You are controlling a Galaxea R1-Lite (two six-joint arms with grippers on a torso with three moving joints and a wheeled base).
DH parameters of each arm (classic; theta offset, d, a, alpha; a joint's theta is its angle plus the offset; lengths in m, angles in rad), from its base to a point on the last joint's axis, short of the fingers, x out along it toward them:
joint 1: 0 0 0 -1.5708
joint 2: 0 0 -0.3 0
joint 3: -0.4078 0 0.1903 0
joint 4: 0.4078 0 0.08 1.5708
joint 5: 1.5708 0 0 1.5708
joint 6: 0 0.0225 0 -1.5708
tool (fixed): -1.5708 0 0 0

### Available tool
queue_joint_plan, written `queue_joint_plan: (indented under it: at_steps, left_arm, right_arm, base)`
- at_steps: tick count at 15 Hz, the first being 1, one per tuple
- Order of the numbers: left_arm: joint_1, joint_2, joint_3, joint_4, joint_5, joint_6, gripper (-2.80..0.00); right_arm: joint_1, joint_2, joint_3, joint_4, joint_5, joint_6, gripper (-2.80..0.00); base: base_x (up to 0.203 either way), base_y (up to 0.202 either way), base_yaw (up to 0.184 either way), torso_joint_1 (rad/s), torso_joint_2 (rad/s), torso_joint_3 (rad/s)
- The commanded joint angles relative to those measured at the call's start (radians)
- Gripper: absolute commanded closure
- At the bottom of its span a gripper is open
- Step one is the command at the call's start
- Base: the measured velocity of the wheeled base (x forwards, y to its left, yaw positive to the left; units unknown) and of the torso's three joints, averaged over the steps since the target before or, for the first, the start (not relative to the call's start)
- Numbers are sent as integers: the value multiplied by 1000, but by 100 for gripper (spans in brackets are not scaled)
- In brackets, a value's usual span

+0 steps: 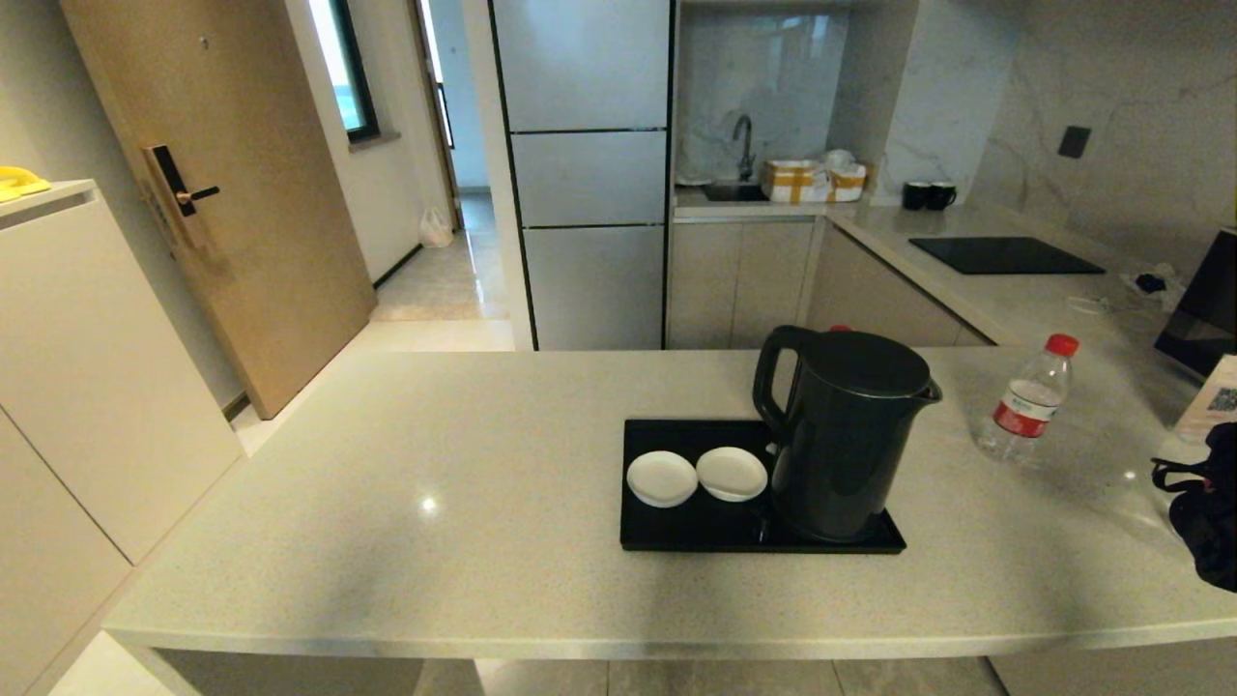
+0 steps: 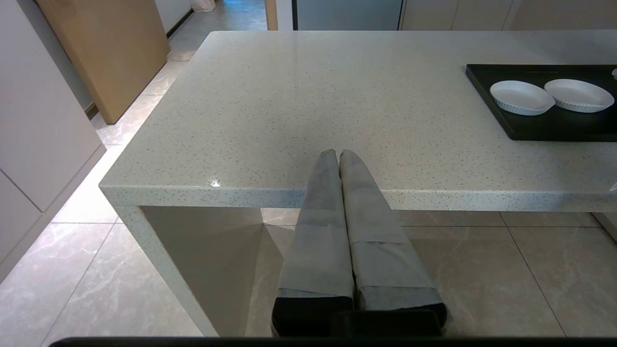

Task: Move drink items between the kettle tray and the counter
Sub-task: Return the bottled water to its original position

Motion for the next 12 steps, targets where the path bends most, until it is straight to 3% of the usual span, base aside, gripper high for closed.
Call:
queue_joint_plan:
  at_steps: [1,12]
  left_arm:
    - [0,0,0,-1,0,0,0]
    - [0,0,0,-1,0,0,0]
  right_arm:
    - [0,-4,0,-5,-4,0,0]
    - [-1,-12,32,83,13,10,0]
  base:
    - [0,0,0,0,0,0]
    - [0,0,0,0,0,0]
